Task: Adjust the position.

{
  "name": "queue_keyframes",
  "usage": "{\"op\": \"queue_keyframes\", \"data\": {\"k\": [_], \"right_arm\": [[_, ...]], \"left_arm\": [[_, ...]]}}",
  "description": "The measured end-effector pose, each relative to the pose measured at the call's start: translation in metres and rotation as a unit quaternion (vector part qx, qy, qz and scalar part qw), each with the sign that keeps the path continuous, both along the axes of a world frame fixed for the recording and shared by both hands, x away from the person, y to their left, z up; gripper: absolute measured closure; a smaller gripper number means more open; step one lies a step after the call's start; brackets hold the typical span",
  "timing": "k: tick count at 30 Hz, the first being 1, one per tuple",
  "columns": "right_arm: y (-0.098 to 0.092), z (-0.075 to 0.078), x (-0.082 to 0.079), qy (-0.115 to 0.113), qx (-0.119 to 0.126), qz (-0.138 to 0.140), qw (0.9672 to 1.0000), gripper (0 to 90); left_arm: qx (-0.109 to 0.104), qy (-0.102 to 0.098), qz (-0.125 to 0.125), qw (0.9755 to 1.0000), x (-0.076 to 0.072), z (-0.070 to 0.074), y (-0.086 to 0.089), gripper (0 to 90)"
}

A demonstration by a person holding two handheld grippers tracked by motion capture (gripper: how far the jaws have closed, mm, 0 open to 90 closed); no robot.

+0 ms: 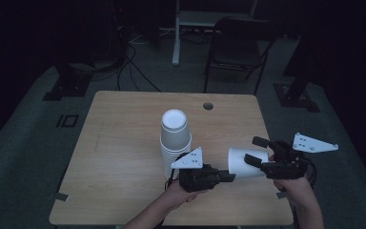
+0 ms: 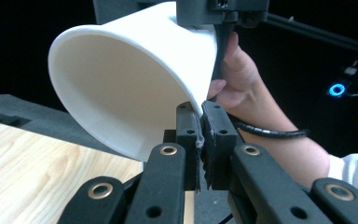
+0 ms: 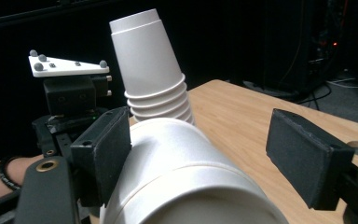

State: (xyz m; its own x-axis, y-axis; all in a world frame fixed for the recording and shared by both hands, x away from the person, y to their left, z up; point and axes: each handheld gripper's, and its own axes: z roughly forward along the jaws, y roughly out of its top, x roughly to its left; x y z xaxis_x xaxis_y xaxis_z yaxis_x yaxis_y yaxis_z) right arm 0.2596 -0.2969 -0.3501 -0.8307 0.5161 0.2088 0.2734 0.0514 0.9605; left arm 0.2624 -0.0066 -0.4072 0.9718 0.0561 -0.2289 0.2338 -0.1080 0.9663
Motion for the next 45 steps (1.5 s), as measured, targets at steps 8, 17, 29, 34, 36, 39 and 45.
{"op": "queue_keyframes", "data": {"k": [8,17,29,34,36,39,45], "right_arm": [[-0.004,-0.014,-0.004,0.031,-0.049,0.011,0.9983,22.0],[-0.010,-0.030,-0.007,0.039,-0.063,0.019,0.9970,22.4],[0.007,-0.053,-0.001,0.069,-0.099,0.050,0.9914,16.2],[0.018,-0.065,0.001,0.086,-0.114,0.073,0.9870,16.6],[0.025,-0.070,0.001,0.088,-0.122,0.082,0.9852,16.9],[0.035,-0.075,0.003,0.092,-0.121,0.083,0.9850,17.1],[0.042,-0.080,0.005,0.094,-0.115,0.080,0.9856,17.7]], "left_arm": [[0.022,0.001,0.020,0.9996,0.004,0.004,0.002,87.4],[0.032,0.015,0.025,0.9991,0.007,0.002,0.002,87.6],[0.047,0.020,0.035,0.9981,0.009,0.006,0.000,87.1],[0.047,0.013,0.036,0.9982,0.008,0.010,-0.003,86.9],[0.050,0.007,0.030,0.9983,0.007,0.012,-0.005,87.1],[0.053,0.008,0.032,0.9980,0.006,0.012,-0.008,87.1],[0.054,0.017,0.030,0.9980,0.008,0.011,-0.008,86.9]]}}
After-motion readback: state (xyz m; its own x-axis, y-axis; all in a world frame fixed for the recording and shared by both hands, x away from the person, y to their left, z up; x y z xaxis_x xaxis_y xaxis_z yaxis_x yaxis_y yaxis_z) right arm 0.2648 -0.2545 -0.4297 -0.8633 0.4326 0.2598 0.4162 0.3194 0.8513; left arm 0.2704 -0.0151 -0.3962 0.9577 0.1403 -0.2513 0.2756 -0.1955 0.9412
